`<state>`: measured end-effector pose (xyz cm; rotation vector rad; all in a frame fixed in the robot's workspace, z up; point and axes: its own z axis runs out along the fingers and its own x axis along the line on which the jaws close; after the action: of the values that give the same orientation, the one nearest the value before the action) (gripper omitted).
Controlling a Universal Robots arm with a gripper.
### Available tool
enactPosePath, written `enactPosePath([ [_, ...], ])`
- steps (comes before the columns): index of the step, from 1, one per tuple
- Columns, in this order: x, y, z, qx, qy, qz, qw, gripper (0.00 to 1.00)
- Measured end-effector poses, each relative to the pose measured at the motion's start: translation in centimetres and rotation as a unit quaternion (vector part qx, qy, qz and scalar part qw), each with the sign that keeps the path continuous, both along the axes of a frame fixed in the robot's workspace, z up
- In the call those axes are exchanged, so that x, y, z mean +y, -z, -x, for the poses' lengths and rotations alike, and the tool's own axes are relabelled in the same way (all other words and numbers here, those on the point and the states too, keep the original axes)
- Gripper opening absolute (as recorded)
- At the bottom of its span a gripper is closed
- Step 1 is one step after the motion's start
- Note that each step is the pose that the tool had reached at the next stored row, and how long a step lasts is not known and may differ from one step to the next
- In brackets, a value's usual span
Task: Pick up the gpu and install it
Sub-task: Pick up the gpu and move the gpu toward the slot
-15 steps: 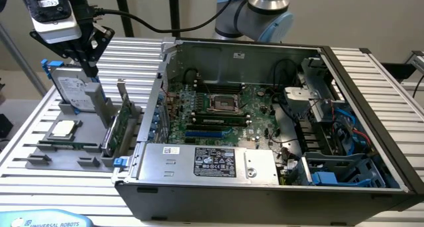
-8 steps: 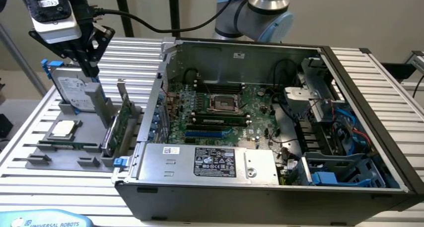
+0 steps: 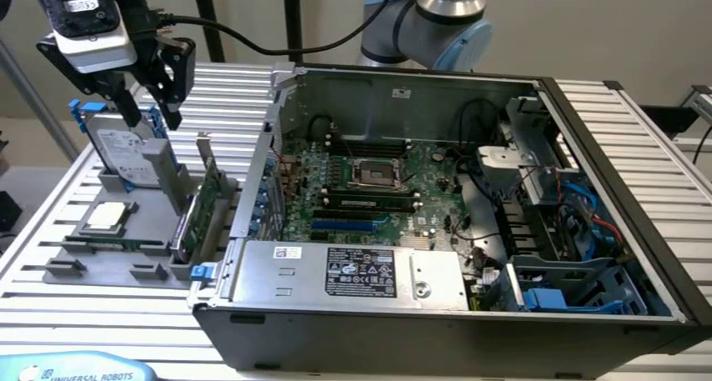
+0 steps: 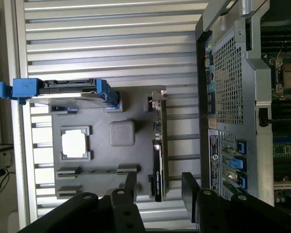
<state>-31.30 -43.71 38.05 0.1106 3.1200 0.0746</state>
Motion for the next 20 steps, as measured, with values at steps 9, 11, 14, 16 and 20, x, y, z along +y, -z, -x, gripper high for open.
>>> enactPosePath([
  [9, 0.0, 1.13, 0.0, 0.0, 0.0, 0.004, 1.0, 0.54],
  [11, 0.0, 1.49, 0.0, 0.0, 0.0, 0.004, 1.0, 0.54],
  [14, 0.0, 2.04, 0.0, 0.0, 0.0, 0.004, 1.0, 0.54],
  [16, 0.0, 2.4, 0.0, 0.0, 0.0, 0.004, 1.0, 0.54],
  [20, 0.0, 3.13, 0.0, -0.0001, 0.0, 0.004, 1.0, 0.54],
])
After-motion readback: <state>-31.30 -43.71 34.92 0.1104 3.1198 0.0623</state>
